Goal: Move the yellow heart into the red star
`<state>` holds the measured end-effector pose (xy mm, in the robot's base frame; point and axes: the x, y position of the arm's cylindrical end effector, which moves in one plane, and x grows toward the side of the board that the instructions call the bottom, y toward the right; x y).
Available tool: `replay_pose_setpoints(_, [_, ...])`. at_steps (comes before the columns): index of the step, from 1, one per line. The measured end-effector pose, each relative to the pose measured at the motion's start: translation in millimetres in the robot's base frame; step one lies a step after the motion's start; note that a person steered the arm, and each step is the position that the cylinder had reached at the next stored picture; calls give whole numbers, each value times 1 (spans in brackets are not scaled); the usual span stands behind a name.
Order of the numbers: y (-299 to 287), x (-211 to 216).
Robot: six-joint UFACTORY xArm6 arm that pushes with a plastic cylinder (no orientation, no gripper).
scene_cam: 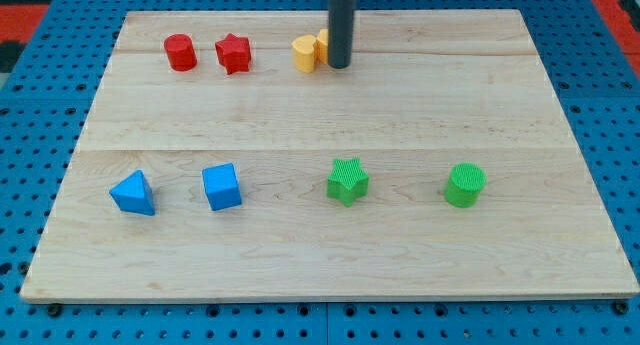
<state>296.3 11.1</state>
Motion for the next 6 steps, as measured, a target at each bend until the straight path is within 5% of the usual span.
replay_pose_setpoints(2, [46, 1])
replay_pose_setpoints(3, [83, -37])
replay_pose_setpoints(4, [64, -49])
replay_pose_setpoints(6, [-76, 21])
